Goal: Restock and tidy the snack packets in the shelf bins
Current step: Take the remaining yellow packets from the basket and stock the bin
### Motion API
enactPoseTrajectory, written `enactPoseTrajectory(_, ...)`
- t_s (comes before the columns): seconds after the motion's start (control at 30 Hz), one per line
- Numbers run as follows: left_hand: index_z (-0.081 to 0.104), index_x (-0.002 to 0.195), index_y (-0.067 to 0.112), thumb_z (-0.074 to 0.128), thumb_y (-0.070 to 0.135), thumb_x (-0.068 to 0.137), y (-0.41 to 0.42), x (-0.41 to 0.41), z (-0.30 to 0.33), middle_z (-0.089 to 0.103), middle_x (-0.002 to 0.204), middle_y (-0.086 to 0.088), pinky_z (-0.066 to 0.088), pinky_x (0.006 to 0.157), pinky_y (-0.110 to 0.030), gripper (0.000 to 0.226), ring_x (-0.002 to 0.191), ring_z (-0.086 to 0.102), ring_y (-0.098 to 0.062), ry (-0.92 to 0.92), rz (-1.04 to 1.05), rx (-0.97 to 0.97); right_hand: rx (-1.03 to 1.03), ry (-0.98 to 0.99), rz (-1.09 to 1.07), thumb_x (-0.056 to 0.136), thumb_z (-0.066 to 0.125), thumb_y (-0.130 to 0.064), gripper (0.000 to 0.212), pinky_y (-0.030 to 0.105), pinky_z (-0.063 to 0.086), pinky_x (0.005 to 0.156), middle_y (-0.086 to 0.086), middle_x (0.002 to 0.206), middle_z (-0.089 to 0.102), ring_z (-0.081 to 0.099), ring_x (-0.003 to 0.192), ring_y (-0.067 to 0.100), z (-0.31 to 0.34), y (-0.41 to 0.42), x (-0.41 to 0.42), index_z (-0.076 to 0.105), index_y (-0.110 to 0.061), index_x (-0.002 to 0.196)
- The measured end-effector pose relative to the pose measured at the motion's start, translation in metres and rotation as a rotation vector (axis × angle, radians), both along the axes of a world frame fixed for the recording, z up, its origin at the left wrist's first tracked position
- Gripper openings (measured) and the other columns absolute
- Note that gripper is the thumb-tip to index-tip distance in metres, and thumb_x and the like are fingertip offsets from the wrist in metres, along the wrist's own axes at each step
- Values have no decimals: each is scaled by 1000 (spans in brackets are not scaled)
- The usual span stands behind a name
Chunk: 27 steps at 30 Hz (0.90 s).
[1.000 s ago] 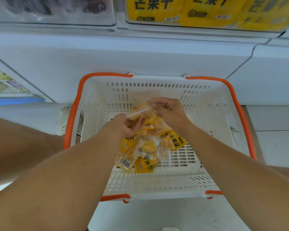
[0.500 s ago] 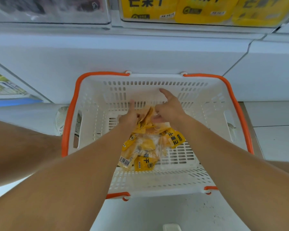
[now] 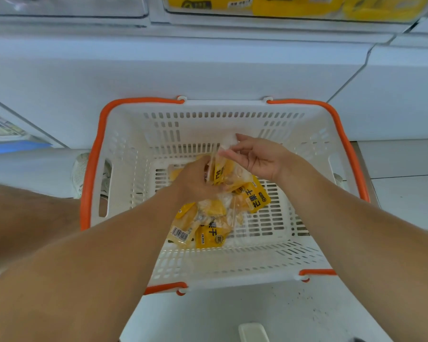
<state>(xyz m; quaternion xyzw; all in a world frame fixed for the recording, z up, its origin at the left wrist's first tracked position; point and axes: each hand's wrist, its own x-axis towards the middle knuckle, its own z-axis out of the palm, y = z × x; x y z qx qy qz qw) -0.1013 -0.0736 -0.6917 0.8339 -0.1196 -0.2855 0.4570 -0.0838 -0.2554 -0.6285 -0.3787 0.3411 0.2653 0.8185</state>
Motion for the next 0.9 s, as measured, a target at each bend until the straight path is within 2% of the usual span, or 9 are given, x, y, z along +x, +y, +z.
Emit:
enactPoseTrajectory(0.07,63,98,30,77,31,84,-7,-6,-2,72,82,8,57,61,-28,20,75,69,-12,94,260,-141,12,-4,38,97,45,16,73,37,63,62,36,135,51,74,83,43,1,6,1,20,-14,158)
enactPoseTrajectory(0.13,66,86,12,75,11,87,-9,-3,-6,66,65,8,57,55,-29,8,60,66,-9,186,474,-213,-87,-29,120,99,52,4,66,36,63,59,32,121,62,75,80,40,-2,13,4,25,-15,156)
enactPoseTrajectory(0.27,67,96,5,84,19,77,3,10,-16,67,84,-1,59,76,-40,29,80,67,-17,334,650,-139,-946,-147,350,96,66,-38,43,42,64,69,14,96,74,76,78,31,-32,7,11,62,-9,128)
enactPoseTrajectory(0.37,69,99,23,81,19,80,17,9,-24,71,103,-2,54,92,-46,22,102,67,-24,428,719,-207,-1361,-231,793,85,77,-35,62,40,50,103,12,138,59,60,122,33,-61,-9,4,57,-15,139)
enactPoseTrajectory(0.47,63,103,27,82,24,78,27,6,-33,68,112,0,50,97,-47,31,106,63,-25,477,801,-202,-1325,-235,1009,82,82,-31,74,38,44,104,12,145,50,50,130,32,-89,-11,-13,48,-14,145)
enactPoseTrajectory(0.63,38,112,23,78,14,83,30,2,-30,51,110,1,45,66,-30,51,92,55,-22,197,885,94,-1239,-183,379,89,70,-1,23,27,55,88,10,93,68,64,84,14,-101,-13,-26,72,-6,111)
enactPoseTrajectory(0.7,35,122,22,74,11,86,31,-1,-32,49,111,-1,45,68,-34,54,89,55,-24,99,849,138,-1182,-135,342,89,65,5,22,15,54,61,11,88,67,58,67,6,-93,-12,-21,71,-11,103)
enactPoseTrajectory(0.83,33,135,21,69,14,91,31,-3,-33,47,109,1,51,80,-40,57,93,54,-24,74,661,207,-1054,-98,235,88,44,16,44,36,61,57,22,110,65,66,63,24,-67,-15,-3,67,-19,103)
enactPoseTrajectory(0.9,40,127,22,70,16,90,29,-5,-33,52,101,1,52,67,-35,48,82,53,-20,108,568,225,-1057,-113,304,89,40,18,47,44,64,66,23,115,61,72,74,31,-52,-21,8,70,-14,104)
